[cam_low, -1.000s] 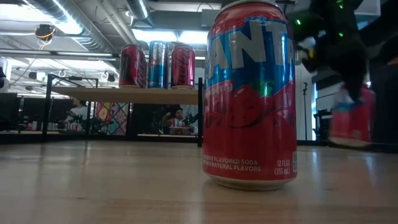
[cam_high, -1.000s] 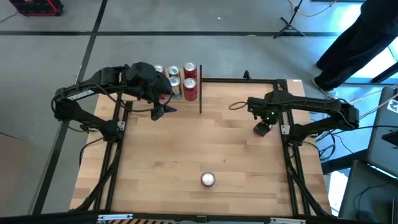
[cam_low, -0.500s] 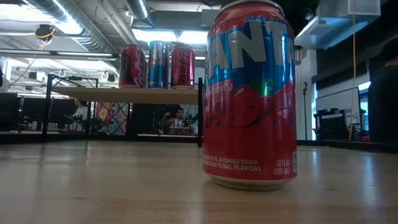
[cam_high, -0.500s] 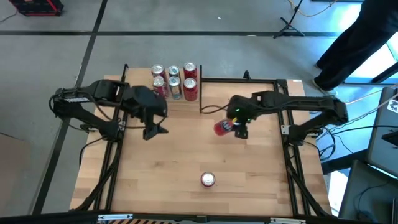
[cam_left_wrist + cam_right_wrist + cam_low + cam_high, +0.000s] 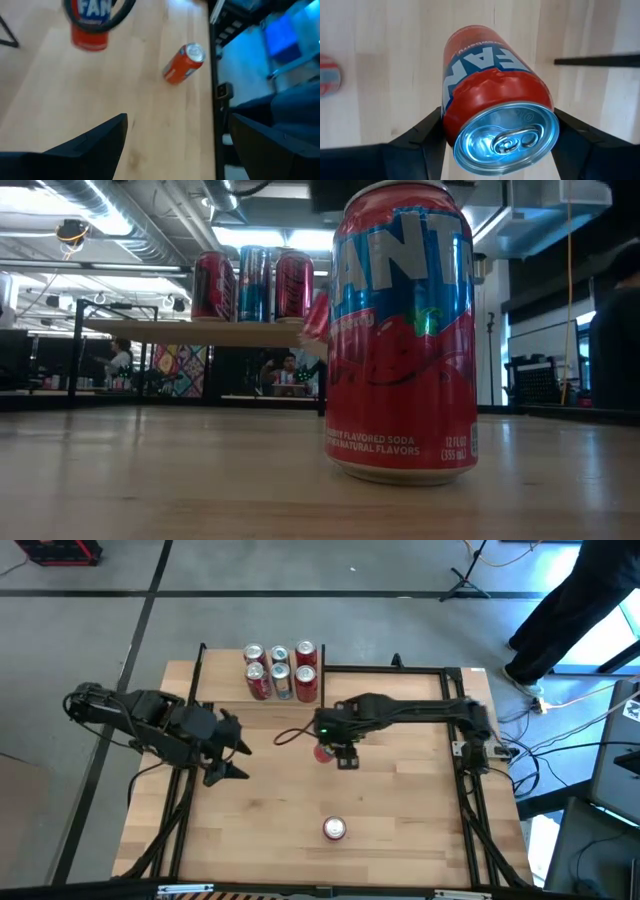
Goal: Place canned beverage on shelf
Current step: Put the top orange soda can on the shelf
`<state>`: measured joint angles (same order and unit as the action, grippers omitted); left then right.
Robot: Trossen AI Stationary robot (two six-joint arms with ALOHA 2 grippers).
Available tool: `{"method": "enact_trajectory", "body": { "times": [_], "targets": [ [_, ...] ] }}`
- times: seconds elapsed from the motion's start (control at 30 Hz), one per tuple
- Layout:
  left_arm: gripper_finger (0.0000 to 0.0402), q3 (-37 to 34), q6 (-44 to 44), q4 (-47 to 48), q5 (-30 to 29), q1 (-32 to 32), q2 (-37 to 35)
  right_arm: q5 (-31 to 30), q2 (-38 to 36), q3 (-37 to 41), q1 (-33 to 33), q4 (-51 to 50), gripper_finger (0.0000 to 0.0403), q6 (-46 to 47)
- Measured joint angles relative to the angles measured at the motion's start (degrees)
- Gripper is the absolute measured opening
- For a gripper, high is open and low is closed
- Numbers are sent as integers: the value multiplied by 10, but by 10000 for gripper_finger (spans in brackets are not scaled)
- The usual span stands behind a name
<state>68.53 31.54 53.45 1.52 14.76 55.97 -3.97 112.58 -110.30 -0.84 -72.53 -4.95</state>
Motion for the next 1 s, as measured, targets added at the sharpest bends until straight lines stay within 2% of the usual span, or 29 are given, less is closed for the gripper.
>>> {"method": "enact_trajectory", "body": {
  "times": [0.13,0.3,0.73,1.0],
  "targets": [
    [334,-91,44,-86,-10,16,-55,7,65,-73,-3,-21,255,1],
    [334,-154,60,-133,-9,20,-74,35,120,-112,-15,13,255,-22],
    [334,-183,54,-134,-18,20,-39,14,161,-113,-61,8,255,-71],
    [334,-183,54,-135,-25,20,-35,6,172,-114,-68,39,359,-67]
  ]
}}
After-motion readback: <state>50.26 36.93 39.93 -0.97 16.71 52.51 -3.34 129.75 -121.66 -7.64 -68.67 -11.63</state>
